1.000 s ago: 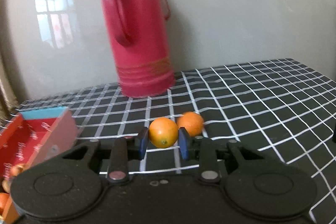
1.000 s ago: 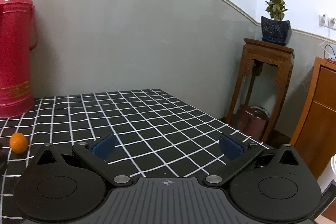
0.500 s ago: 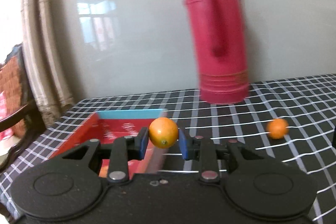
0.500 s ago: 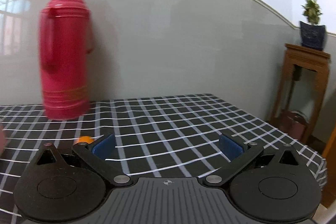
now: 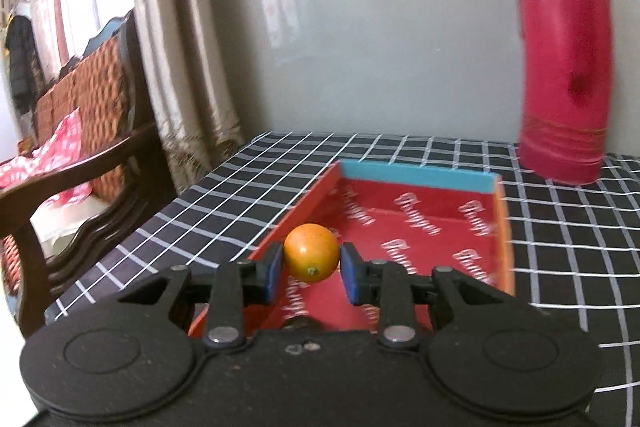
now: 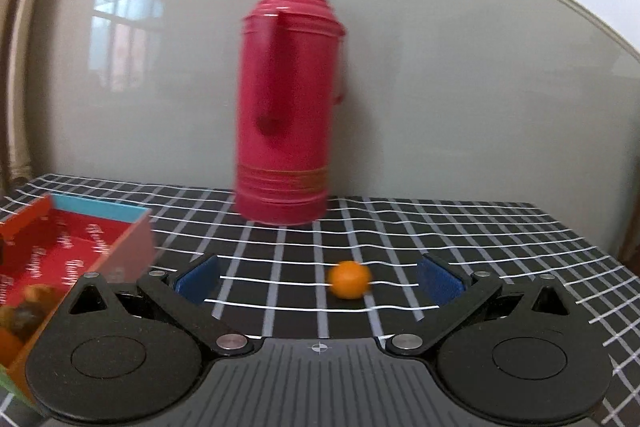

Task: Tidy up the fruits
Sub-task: 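Carry the mandarin with the left tool into the box and open, then move the right tool to the last mandarin and close on it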

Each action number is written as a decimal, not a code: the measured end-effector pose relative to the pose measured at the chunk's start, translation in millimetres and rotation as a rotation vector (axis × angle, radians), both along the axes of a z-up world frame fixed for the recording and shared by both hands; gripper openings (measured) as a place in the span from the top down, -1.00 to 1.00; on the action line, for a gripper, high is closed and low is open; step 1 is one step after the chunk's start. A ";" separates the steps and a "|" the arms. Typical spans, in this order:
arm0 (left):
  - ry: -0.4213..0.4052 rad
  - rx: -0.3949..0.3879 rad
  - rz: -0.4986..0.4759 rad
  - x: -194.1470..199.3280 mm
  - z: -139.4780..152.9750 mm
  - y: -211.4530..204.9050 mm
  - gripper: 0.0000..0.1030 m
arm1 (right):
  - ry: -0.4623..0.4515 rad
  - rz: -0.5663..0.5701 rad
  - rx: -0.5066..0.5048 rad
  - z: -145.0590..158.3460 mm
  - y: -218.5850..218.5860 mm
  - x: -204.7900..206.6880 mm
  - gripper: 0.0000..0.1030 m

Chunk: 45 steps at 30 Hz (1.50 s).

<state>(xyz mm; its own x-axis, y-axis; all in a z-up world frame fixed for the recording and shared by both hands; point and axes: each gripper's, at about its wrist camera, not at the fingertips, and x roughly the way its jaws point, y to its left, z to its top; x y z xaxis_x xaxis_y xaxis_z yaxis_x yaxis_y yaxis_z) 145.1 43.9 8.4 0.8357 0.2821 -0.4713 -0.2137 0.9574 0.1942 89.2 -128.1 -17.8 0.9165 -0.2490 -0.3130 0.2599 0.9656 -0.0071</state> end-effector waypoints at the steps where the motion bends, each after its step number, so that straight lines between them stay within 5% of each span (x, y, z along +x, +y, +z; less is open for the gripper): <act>1: 0.012 -0.002 0.013 2.1 -0.6 5.4 0.57 | 0.000 0.014 0.006 0.3 1.6 1.9 -1.00; 8: 0.028 -0.010 0.046 2.0 0.7 17.6 0.40 | 0.009 0.070 0.032 -2.1 13.6 17.0 -1.00; 12: 0.017 -0.025 0.050 0.9 4.0 21.6 -0.16 | 0.018 0.073 0.056 -3.9 12.3 22.3 -1.00; 23: -0.012 -0.018 0.035 -3.4 9.4 25.8 -0.49 | 0.040 0.041 0.064 -9.1 -7.0 32.3 -1.00; 33: -0.044 0.033 0.049 -10.9 13.9 33.5 -0.63 | 0.092 -0.070 0.086 -23.4 -55.0 43.1 -1.00; 45: -0.039 0.001 0.112 -7.7 17.7 58.8 -0.71 | 0.165 -0.100 0.107 -34.5 -82.9 71.7 -0.99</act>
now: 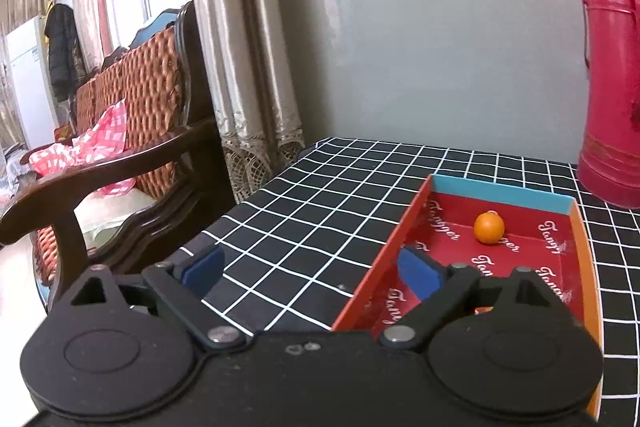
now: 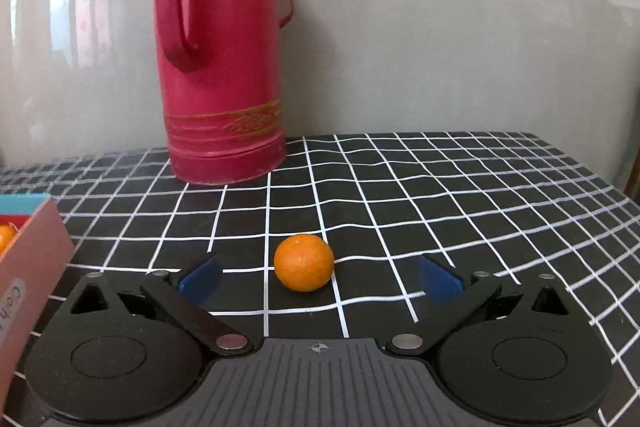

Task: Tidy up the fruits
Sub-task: 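Move the right tool to the last mandarin and close on it, then carry the last mandarin with the right tool into the box and open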

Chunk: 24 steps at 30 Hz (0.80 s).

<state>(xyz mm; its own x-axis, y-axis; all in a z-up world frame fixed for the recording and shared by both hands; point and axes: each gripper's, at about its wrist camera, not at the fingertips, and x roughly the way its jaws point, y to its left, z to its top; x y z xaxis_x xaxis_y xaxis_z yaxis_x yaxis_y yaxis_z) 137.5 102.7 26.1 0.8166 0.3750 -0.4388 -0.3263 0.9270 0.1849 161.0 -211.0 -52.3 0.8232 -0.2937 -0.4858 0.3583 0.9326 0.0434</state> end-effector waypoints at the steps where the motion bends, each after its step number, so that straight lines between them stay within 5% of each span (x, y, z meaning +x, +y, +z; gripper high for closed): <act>1: 0.000 -0.002 0.003 -0.7 0.2 1.4 -0.71 | 0.004 0.002 -0.010 -0.6 0.4 2.5 -0.99; 3: -0.002 -0.002 0.008 -1.2 0.8 3.4 -0.72 | 0.014 0.005 -0.016 -1.7 0.2 7.1 -0.99; 6: -0.001 0.000 0.012 -1.7 0.9 5.6 -0.74 | 0.033 0.014 -0.008 -4.8 -3.6 22.2 -0.48; 9: 0.001 0.004 0.014 -1.3 0.3 5.8 -0.75 | 0.087 0.006 0.024 -12.5 -10.4 30.0 -0.33; 11: 0.003 0.003 0.014 -0.1 0.3 5.9 -0.75 | 0.108 0.007 0.044 -16.4 -13.5 32.3 0.06; 13: 0.005 -0.001 0.014 0.4 0.5 6.5 -0.76 | 0.099 0.022 0.044 -15.8 -13.4 32.0 0.24; 19: 0.011 -0.018 0.029 1.0 1.3 12.4 -0.77 | 0.089 0.067 0.046 -12.5 -5.1 28.5 0.25; 24: 0.016 -0.038 0.055 2.2 2.7 21.7 -0.77 | -0.010 0.179 0.063 6.3 18.7 8.9 0.25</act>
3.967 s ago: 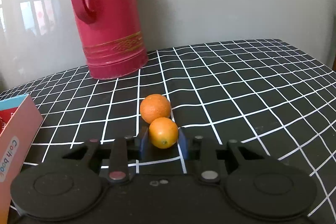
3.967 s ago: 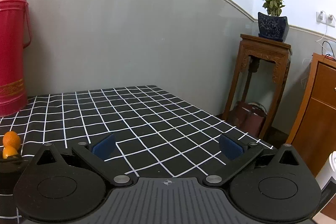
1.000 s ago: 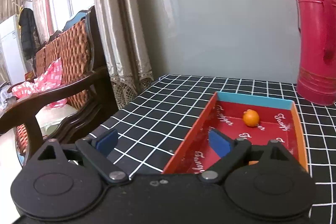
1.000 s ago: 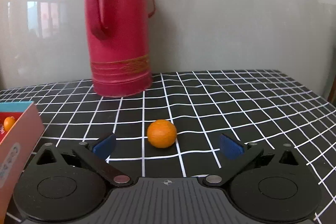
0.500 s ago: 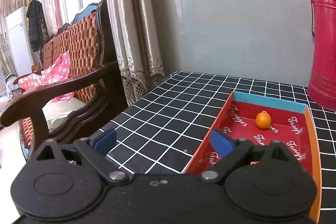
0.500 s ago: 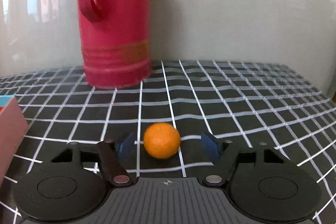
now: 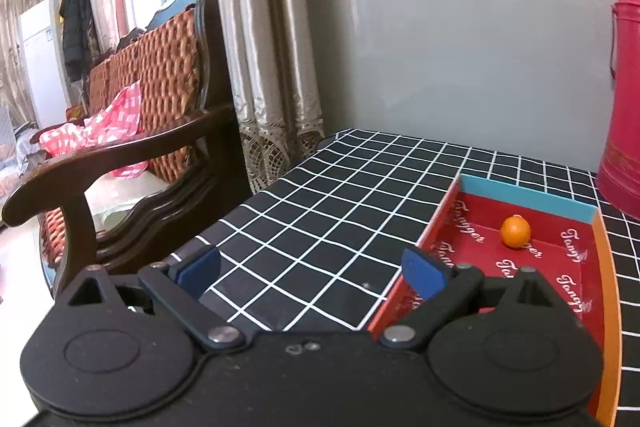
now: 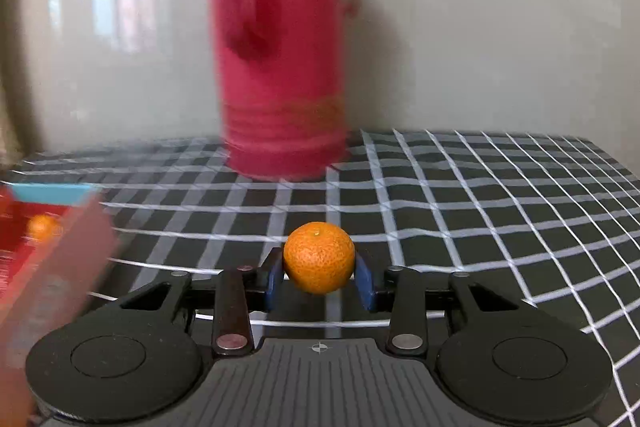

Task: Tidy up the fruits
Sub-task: 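Carry the last mandarin with the right tool into the box and open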

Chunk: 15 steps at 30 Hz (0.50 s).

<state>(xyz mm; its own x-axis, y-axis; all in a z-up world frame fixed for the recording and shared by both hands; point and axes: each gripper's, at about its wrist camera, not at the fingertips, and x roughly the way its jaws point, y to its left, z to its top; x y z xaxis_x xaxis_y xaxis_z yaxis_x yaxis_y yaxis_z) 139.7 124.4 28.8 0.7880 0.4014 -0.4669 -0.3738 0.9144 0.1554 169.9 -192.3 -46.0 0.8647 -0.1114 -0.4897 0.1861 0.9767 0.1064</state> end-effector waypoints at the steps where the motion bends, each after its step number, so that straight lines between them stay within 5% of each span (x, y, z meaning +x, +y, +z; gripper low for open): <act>1: 0.001 -0.002 0.007 0.0 0.2 2.3 -0.77 | -0.025 0.036 0.017 4.4 6.2 -5.4 0.25; 8: 0.021 0.005 0.032 0.4 -3.1 10.8 -0.78 | -0.149 0.391 0.052 28.0 79.9 -36.6 0.25; 15: 0.036 0.031 0.017 -1.3 -6.4 10.1 -0.80 | -0.128 0.506 -0.047 19.9 137.1 -37.5 0.25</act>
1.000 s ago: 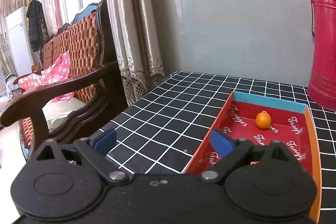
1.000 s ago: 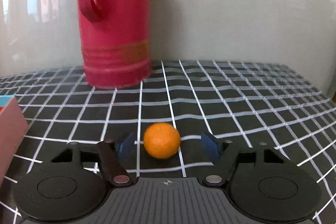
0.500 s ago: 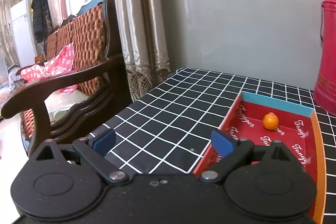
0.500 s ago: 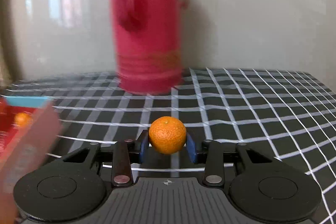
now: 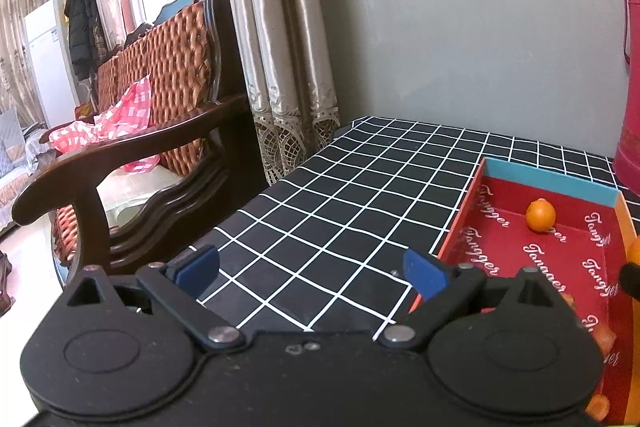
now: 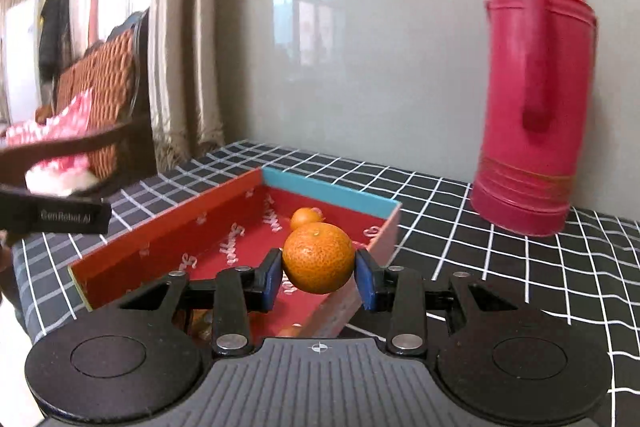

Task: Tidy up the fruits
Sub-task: 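Carry the last mandarin with the right tool into the box and open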

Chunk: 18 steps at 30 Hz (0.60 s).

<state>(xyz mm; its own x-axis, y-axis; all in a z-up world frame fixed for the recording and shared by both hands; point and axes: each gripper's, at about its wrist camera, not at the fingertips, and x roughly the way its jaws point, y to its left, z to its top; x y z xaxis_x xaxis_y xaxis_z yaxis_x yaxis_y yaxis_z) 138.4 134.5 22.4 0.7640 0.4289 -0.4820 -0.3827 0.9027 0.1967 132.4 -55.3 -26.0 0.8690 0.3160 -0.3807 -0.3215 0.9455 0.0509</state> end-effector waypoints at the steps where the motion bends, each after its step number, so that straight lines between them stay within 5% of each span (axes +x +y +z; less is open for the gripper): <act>1: 0.002 0.002 -0.003 -0.2 -0.5 0.0 -0.81 | -0.004 -0.002 -0.013 -1.0 4.9 0.1 0.25; 4: 0.009 0.003 -0.013 -0.3 -1.4 0.5 -0.81 | -0.007 -0.004 -0.040 -7.3 10.5 3.1 0.12; 5: 0.012 0.003 -0.019 -0.2 -1.3 0.7 -0.81 | -0.012 -0.009 -0.040 -7.9 11.4 4.8 -0.28; 7: 0.022 -0.006 -0.037 0.2 -1.2 0.2 -0.81 | -0.037 -0.023 -0.028 -6.9 10.9 6.4 -0.71; 15: 0.017 -0.076 -0.136 -7.4 7.7 -14.1 -0.84 | -0.025 -0.084 0.044 7.9 -15.7 -27.6 -0.73; 18: -0.002 -0.080 -0.186 -15.1 13.3 -26.0 -0.87 | -0.012 -0.145 0.066 16.0 -28.5 -46.5 -0.90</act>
